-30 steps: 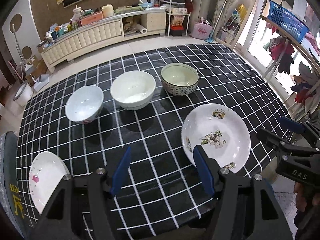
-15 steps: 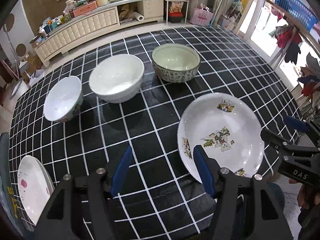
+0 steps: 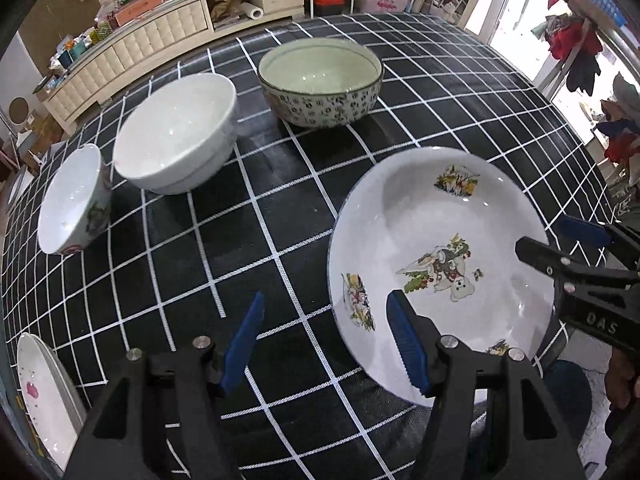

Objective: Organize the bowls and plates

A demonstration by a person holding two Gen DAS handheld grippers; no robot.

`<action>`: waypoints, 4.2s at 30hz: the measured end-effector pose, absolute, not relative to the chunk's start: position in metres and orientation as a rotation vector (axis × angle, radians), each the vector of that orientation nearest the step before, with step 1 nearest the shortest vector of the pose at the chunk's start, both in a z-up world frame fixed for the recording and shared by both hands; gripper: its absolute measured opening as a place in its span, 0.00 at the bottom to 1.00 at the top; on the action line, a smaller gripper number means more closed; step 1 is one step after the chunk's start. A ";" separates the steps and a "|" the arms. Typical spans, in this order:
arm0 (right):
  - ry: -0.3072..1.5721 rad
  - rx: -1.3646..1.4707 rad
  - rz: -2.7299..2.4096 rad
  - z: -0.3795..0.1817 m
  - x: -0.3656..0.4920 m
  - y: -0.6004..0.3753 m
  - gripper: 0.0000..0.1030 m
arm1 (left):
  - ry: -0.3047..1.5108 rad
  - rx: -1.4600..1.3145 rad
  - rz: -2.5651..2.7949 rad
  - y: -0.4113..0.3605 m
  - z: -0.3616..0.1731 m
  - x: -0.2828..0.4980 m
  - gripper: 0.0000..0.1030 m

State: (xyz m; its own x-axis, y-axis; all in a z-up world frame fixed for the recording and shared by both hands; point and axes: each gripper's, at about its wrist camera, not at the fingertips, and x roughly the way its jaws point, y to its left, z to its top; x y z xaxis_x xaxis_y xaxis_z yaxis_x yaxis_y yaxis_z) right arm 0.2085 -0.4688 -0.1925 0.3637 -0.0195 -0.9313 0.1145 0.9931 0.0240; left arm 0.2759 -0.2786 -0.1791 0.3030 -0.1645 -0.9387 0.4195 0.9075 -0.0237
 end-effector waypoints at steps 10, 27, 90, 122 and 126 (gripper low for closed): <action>1.211 0.089 -0.026 -0.205 0.208 -0.465 0.38 | 1.252 0.251 -0.424 -0.289 -0.198 0.285 0.27; 1.192 0.145 -0.005 -0.199 0.209 -0.467 0.26 | 1.273 0.242 -0.448 -0.299 -0.205 0.285 0.24; 1.147 -0.100 0.456 -0.173 0.226 -0.077 0.19 | 1.211 -0.077 0.079 0.118 -0.149 0.202 0.18; 1.216 -0.135 0.448 -0.191 0.233 -0.065 0.20 | 1.222 -0.115 0.095 0.140 -0.162 0.210 0.19; 1.213 -0.134 0.444 -0.188 0.229 -0.067 0.21 | 1.216 -0.109 0.106 0.139 -0.157 0.204 0.23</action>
State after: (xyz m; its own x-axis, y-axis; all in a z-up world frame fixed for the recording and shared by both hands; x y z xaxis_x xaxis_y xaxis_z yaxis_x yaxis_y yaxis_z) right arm 0.2294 -0.0674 -0.1876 0.2764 0.2589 -0.9255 -0.3995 0.9068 0.1344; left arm 0.2044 0.1392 -0.1573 0.3438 0.0230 -0.9388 -0.1401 0.9898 -0.0271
